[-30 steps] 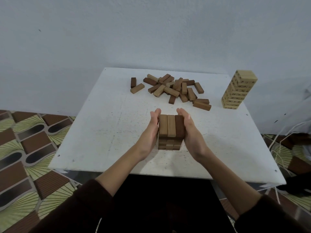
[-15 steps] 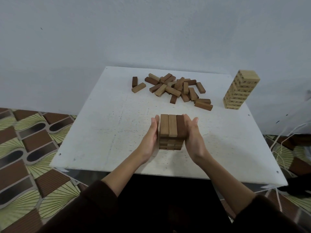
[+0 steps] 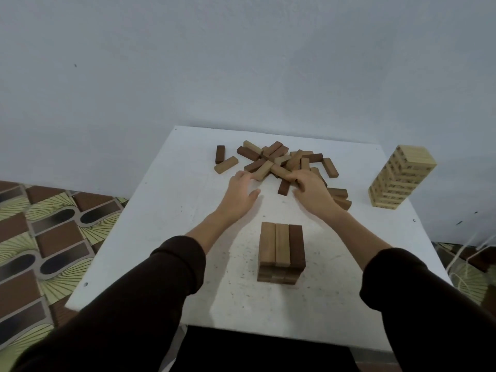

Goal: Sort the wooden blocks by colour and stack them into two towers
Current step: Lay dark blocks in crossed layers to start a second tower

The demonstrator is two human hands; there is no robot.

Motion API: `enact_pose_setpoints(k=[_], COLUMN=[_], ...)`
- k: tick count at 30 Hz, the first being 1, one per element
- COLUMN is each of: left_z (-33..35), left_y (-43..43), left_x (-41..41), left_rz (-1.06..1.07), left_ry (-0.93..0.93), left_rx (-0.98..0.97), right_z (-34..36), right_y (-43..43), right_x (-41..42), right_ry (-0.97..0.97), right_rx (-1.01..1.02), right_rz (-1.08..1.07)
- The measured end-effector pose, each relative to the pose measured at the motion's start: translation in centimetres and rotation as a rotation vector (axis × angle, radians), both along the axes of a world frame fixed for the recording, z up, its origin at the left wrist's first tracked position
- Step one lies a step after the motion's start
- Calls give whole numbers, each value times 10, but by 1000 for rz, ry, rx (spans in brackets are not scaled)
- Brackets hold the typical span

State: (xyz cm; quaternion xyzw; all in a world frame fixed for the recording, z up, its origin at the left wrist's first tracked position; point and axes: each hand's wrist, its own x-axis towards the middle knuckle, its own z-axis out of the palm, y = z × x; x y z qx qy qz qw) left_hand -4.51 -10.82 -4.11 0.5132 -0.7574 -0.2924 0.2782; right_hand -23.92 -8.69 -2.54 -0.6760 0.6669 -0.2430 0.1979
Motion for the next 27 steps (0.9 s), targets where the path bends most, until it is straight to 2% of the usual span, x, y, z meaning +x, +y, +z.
enact_pose_setpoints(k=[3, 6, 11, 14, 17, 20, 23, 27], left_z=[1, 1, -1, -4, -9, -15, -20, -24], left_y=[-15, -31, -47, -44, -33, -16, 0, 13], left_x=[-11, -26, -37, -35, -28, -20, -13, -6], left_rz=[-48, -20, 75, 96, 109, 118, 93, 15], left_ry=[-66, -160, -241, -171, -112, -87, -113, -139], left_rx=[-46, -83, -154, -183, -197, -207, -211, -145], right_z=[-6, -5, -2, 4, 8, 3, -4, -8], right_y=[-13, -21, -22, -18, -16, -20, -20, -15], right_x=[1, 2, 9, 13, 14, 9, 5, 8], right_ry=[151, 258, 107, 45, -13, 62, 244, 181], right_rx=[21, -15, -34, -49, -82, -89, 3, 14], right_rz=[81, 64, 167, 250, 232, 122, 89, 136])
